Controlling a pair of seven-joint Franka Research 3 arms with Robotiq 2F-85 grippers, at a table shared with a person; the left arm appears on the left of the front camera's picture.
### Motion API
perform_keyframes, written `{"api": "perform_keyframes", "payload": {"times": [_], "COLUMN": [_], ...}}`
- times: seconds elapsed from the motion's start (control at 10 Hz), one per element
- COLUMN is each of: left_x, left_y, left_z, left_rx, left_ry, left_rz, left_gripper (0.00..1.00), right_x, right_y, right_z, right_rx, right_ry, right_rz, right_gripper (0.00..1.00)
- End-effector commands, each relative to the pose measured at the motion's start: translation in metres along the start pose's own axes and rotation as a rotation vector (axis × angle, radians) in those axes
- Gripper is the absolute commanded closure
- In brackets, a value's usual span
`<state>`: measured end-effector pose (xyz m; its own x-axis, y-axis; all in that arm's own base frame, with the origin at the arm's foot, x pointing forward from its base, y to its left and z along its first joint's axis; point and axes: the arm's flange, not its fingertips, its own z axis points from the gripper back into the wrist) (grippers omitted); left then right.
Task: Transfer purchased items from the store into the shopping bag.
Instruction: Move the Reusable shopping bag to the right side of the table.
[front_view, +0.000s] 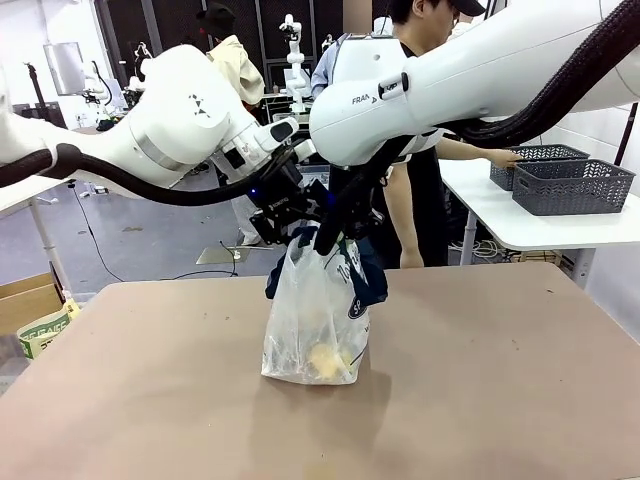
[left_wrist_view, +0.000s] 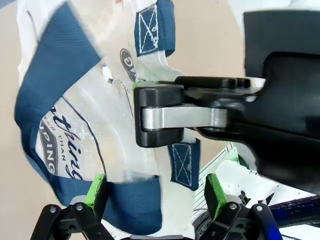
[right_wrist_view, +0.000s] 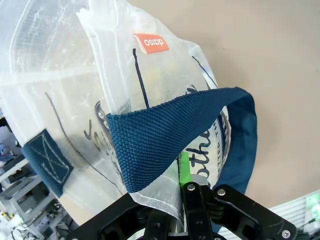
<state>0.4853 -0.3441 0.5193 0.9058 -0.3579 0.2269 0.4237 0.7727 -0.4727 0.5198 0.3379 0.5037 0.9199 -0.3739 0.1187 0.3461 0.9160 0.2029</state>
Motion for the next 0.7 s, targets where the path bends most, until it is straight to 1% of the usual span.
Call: {"api": "perform_keyframes", "payload": {"times": [0.0,0.1,0.2,0.3,0.4,0.6], "left_x": [-0.0054,-0.0079,-0.0094,-0.0108,-0.0119,-0.0133], "left_y": [0.0011,0.0003,0.0005,0.0006,0.0000,0.0013], "left_z": [-0.0135,-0.0199,-0.0208,-0.0190,-0.0163,-0.0124], "left_rx": [0.017,0.018,0.040,0.088,0.111,0.118], "left_ry": [0.038,0.052,0.046,0.014,-0.002,-0.019], "left_rz": [-0.030,-0.032,-0.040,-0.059,-0.063,-0.061], "left_gripper": [0.00,0.00,0.00,0.07,0.26,0.66], "right_x": [0.0017,0.0020,0.0020,0.0023,0.0023,0.0026], "right_y": [-0.0001,-0.0002,-0.0003,-0.0006,-0.0011,-0.0017], "right_z": [-0.0062,-0.0070,-0.0075,-0.0073,-0.0070,-0.0074], "right_rx": [0.019,0.020,0.020,0.021,0.022,0.025], "right_ry": [0.020,0.022,0.023,0.022,0.022,0.027], "right_rz": [-0.022,-0.023,-0.024,-0.023,-0.023,-0.021], "right_gripper": [1.00,1.00,1.00,1.00,1.00,1.00]}}
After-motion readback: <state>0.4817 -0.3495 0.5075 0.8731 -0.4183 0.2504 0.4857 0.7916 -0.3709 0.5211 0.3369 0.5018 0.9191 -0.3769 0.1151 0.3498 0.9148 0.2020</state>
